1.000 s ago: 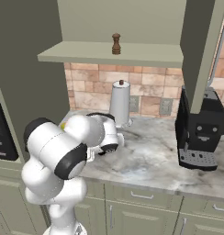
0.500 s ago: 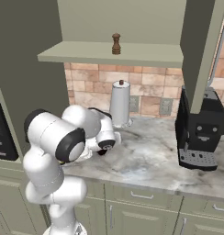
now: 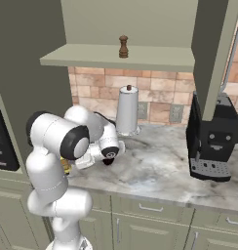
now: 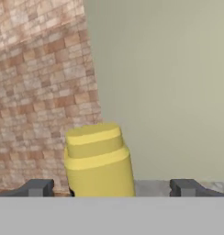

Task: There are various items on the counter. Only move the condiments/shakers into the cabinet.

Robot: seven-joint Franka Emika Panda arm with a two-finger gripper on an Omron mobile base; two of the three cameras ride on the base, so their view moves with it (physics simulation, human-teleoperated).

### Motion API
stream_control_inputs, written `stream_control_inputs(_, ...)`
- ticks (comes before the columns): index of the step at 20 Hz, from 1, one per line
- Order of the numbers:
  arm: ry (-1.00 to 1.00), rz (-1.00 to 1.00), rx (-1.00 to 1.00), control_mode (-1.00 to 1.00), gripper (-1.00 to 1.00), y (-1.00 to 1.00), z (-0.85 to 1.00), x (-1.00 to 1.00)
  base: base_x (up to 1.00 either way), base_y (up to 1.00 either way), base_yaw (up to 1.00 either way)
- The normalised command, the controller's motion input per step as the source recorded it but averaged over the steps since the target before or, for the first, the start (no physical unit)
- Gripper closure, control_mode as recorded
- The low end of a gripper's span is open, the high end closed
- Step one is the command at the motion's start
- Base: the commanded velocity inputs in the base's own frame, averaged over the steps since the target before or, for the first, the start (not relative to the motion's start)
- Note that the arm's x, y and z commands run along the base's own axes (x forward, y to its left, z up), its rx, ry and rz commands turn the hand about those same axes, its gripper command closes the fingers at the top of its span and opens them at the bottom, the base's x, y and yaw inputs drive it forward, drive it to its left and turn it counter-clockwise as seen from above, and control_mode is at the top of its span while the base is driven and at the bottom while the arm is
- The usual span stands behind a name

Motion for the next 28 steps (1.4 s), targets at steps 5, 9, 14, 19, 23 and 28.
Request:
stream_control_inputs(5,0.12,0.0,-0.06,-1.0,-1.0,0.23,-0.19,-0.01,0.0,0.0,0.0)
stream_control_inputs(9,0.04,0.0,-0.03,-1.0,1.0,0.24,-0.03,0.0,0.0,0.0,0.0)
stream_control_inputs(14,0.0,0.0,0.0,-1.0,1.0,0.0,0.0,-0.01,0.0,0.0,0.0)
stream_control_inputs(19,0.0,-0.03,0.02,-1.0,1.0,-0.02,0.82,-0.23,0.0,0.0,0.0)
stream_control_inputs(23,-0.02,-0.08,0.06,-1.0,1.0,-0.36,1.0,-0.58,0.0,0.0,0.0)
stream_control_inputs(28,-0.04,-0.17,0.08,-1.0,1.0,-0.38,1.0,-0.54,0.0,0.0,0.0)
